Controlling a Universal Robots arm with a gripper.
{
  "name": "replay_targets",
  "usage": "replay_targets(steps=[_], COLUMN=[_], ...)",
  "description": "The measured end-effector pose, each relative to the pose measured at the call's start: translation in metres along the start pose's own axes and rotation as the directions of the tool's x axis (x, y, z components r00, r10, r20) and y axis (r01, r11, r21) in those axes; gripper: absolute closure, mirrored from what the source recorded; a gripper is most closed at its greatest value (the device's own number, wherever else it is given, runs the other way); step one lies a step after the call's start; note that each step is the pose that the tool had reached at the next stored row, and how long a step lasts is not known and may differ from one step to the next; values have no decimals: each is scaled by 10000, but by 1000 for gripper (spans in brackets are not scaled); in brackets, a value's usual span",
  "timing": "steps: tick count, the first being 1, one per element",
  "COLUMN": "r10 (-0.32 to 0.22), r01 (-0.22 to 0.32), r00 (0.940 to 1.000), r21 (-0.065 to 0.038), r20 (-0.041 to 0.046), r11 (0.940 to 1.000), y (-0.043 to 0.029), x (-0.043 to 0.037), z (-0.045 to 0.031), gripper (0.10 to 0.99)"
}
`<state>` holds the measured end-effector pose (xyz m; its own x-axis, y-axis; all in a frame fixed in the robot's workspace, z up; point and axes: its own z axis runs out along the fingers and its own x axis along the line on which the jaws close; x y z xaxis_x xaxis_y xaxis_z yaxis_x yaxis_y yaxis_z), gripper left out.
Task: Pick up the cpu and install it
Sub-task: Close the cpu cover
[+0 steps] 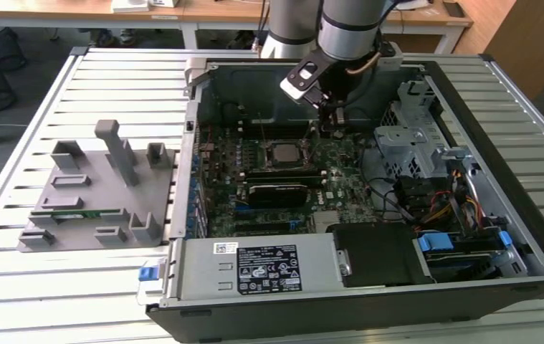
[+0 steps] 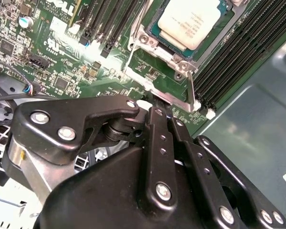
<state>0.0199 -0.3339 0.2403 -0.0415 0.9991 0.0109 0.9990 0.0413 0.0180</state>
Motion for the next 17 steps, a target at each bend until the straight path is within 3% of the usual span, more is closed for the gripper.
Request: replay_targets(steps=[17], r10=[0], r01=[0], r00=[10000], r21=[0], r20=[-1], r11=[10000], y=[-87], x=[3], z=[9], gripper=[980])
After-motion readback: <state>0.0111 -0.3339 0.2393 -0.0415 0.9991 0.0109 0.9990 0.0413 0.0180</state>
